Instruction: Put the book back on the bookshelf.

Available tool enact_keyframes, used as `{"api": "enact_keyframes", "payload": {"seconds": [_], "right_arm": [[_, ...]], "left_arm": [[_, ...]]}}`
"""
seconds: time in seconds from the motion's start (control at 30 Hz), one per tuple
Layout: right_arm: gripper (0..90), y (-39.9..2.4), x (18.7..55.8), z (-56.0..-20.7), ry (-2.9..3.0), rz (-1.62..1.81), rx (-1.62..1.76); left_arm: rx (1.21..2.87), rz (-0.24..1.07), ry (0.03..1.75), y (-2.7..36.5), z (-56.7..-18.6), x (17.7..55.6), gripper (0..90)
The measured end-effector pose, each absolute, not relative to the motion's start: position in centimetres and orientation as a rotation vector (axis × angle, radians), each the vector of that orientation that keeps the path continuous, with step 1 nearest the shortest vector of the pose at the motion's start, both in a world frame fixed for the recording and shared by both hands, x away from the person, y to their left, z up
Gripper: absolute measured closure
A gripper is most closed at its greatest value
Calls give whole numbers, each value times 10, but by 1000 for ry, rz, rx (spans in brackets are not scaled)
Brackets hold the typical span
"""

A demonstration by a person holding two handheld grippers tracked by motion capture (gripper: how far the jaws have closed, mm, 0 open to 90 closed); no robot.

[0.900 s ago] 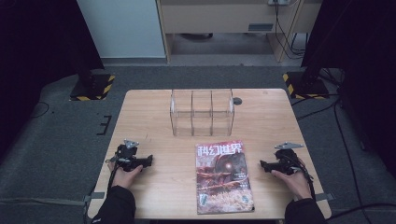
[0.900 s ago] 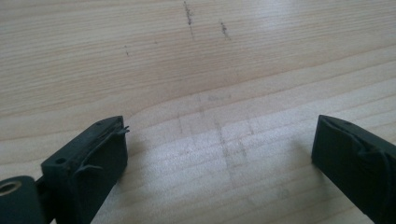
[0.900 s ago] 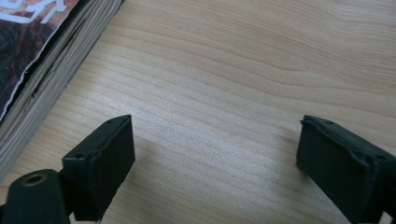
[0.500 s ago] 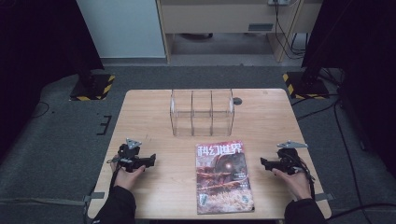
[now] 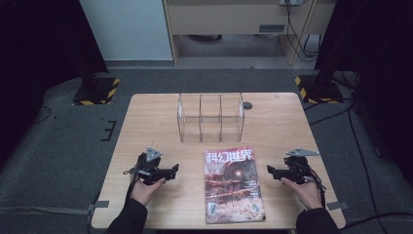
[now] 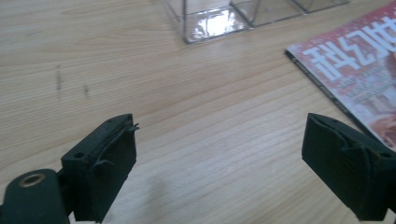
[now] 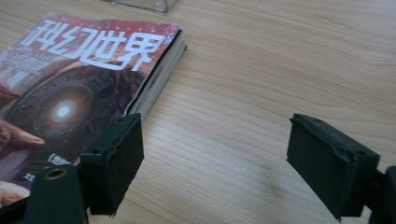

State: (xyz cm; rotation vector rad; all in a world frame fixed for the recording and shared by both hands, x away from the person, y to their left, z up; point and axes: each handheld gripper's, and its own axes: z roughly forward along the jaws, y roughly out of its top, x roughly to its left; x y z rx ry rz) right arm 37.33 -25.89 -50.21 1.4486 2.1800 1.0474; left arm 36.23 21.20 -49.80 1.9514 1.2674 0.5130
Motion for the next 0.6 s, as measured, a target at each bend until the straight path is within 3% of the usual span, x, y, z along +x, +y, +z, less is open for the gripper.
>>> {"api": "enact_keyframes", "payload": {"seconds": [0.6], "right_arm": [[226,-234,365,-506,2241,1113,1390]], "left_arm": [[2009,450,1148,167,-501,354,146]]}}
